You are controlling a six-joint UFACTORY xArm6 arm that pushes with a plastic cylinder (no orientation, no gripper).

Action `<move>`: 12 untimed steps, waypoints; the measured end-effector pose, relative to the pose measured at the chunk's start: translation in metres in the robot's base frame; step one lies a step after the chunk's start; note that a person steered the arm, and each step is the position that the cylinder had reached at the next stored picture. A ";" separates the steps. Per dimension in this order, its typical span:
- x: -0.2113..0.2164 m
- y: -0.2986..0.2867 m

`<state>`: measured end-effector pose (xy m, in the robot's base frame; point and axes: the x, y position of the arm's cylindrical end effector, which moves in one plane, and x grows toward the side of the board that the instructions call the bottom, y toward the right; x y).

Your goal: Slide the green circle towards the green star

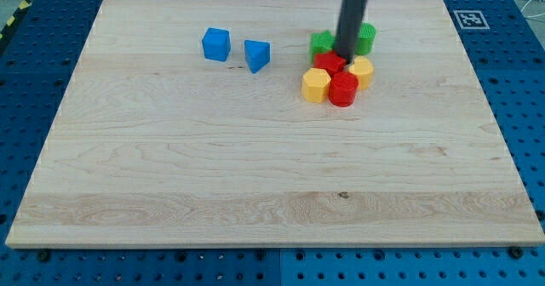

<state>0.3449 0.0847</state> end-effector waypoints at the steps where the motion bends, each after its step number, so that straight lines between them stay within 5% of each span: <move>1: -0.020 -0.047; 3: -0.069 -0.066; 6: -0.104 0.066; 8: -0.067 0.132; 12: -0.025 0.018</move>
<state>0.3202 0.1023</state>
